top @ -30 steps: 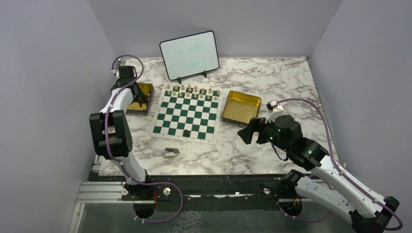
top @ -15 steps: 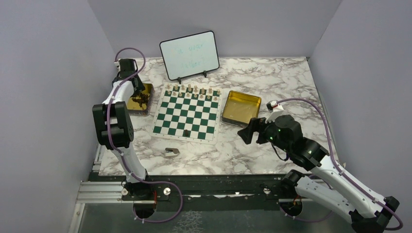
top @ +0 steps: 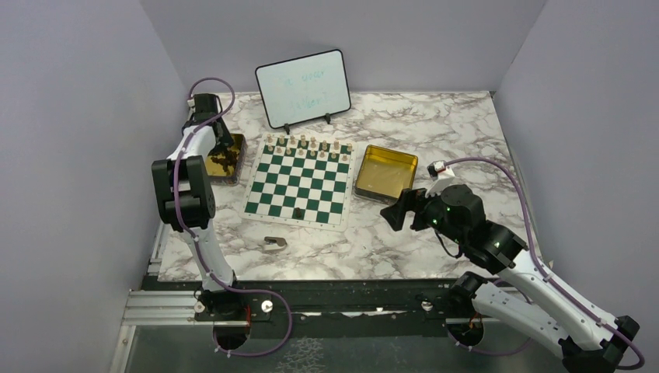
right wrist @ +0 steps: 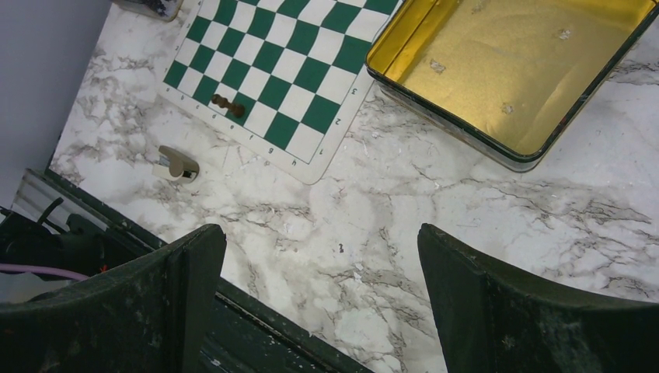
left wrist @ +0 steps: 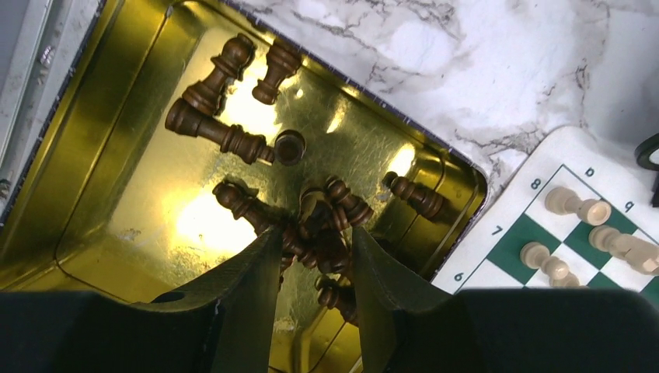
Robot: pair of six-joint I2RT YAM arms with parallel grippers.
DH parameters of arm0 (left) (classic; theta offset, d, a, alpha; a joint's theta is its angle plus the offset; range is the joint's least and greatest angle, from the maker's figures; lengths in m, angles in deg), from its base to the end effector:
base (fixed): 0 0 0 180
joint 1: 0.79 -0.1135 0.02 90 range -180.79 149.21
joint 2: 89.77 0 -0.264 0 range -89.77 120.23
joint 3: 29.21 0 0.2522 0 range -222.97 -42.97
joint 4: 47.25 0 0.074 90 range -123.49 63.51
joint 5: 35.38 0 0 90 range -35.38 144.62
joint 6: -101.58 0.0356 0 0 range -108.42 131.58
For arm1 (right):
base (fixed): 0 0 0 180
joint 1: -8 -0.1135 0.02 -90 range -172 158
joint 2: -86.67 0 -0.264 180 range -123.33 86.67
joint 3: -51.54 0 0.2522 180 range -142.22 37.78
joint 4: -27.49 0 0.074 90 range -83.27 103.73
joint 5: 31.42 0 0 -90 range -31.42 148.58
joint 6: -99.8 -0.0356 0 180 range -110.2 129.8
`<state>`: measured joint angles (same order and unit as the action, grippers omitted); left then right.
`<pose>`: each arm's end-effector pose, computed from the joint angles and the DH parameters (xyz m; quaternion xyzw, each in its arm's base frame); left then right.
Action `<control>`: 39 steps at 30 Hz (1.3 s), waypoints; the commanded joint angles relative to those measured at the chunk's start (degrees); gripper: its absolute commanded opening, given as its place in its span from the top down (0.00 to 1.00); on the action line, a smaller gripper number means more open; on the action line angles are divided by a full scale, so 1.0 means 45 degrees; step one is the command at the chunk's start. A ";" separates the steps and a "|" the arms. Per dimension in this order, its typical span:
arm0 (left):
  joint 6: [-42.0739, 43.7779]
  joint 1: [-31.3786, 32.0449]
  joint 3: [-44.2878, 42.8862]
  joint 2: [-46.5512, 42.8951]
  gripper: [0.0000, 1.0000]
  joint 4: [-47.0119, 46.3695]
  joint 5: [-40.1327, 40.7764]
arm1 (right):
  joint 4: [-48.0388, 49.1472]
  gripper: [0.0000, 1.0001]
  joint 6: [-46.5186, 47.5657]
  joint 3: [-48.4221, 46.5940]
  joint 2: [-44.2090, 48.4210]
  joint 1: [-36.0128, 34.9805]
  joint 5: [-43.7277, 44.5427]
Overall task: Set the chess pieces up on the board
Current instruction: Pick up the chess piece from the storage box.
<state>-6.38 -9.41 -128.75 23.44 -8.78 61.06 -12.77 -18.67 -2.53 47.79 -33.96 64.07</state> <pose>0.4307 0.0693 0.2102 -0.2348 0.9149 0.0266 0.3272 0.1190 0.1024 0.2989 -0.0735 0.8399 0.2762 0.4613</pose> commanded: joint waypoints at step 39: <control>0.0310 -0.0075 -0.1712 0.0610 0.98 0.1022 -0.0011 | -0.0557 0.00 0.0115 -0.0305 0.0783 -0.0071 0.0890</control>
<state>-4.06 -9.41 -134.46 28.97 -6.71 61.02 -13.39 -18.67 -2.53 50.48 -33.96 66.50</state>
